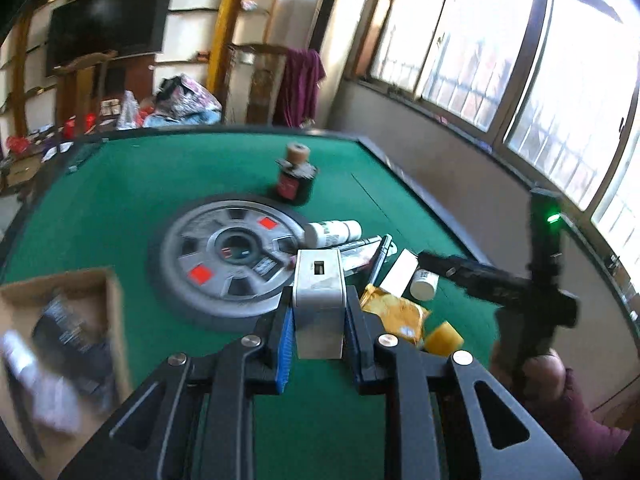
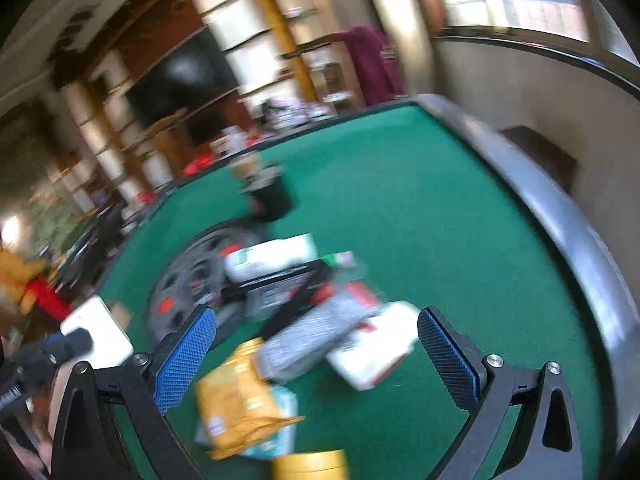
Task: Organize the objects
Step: 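Carry the white box to the cardboard box while the right grasps the yellow cracker packet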
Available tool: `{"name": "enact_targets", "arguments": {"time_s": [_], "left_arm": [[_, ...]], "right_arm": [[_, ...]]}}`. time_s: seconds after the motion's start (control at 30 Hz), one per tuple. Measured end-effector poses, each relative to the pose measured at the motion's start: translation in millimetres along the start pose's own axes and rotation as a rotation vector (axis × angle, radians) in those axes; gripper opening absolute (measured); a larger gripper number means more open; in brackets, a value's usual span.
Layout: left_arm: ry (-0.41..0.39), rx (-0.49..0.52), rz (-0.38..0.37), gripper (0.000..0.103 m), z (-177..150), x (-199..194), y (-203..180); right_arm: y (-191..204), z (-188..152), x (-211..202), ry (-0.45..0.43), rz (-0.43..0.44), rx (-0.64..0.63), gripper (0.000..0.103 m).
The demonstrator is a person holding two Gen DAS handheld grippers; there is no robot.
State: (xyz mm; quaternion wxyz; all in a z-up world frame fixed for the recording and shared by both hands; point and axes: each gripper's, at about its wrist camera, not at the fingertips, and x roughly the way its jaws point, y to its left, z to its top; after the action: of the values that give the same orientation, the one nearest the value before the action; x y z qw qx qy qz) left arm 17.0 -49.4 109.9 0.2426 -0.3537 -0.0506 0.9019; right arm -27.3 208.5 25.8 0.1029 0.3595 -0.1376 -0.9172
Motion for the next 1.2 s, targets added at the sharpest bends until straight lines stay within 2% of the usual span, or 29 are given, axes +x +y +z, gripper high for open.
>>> {"name": "enact_targets", "arguments": {"time_s": [0.1,0.3,0.33,0.43,0.47,0.67,0.8,1.0,1.13,1.2], "left_arm": [[-0.033,-0.06,0.012,0.022,-14.9,-38.6,22.0],[-0.057,-0.159,0.081,0.022,-49.6,-92.6,67.6],[-0.06,-0.174,0.093,0.022,-54.8,-98.8,74.8],[-0.072,-0.219,0.11,0.022,-65.9,-111.3,91.7],[-0.079,-0.235,0.115,0.022,-70.1,-115.6,97.1],[-0.097,-0.294,0.141,0.022,-86.7,-130.0,124.0],[-0.073,-0.322,0.181,0.022,-95.3,-131.6,141.1],[0.021,-0.355,0.245,0.022,-111.7,-126.7,173.5],[0.083,-0.365,0.287,0.022,-114.2,-118.0,194.0],[0.097,-0.365,0.278,0.023,-112.5,-113.6,200.8]], "right_arm": [[32.5,-11.0,8.0,0.066,0.052,-0.133,0.103],[71.5,-35.5,24.8,0.132,-0.093,-0.309,0.101],[75.6,-38.0,28.5,0.142,-0.116,-0.329,0.097],[79.6,-43.4,36.6,0.182,-0.133,-0.331,0.056],[78.9,-43.3,36.3,0.187,-0.131,-0.321,0.048],[85.6,-39.8,21.6,0.176,-0.093,-0.267,0.048],[104.6,-33.4,2.7,0.158,-0.023,-0.254,0.048],[178.0,-34.2,-11.0,0.175,0.154,-0.326,0.048],[234.2,-49.9,6.8,0.248,0.268,-0.383,0.049],[261.9,-61.5,20.2,0.286,0.297,-0.422,0.049]]}}
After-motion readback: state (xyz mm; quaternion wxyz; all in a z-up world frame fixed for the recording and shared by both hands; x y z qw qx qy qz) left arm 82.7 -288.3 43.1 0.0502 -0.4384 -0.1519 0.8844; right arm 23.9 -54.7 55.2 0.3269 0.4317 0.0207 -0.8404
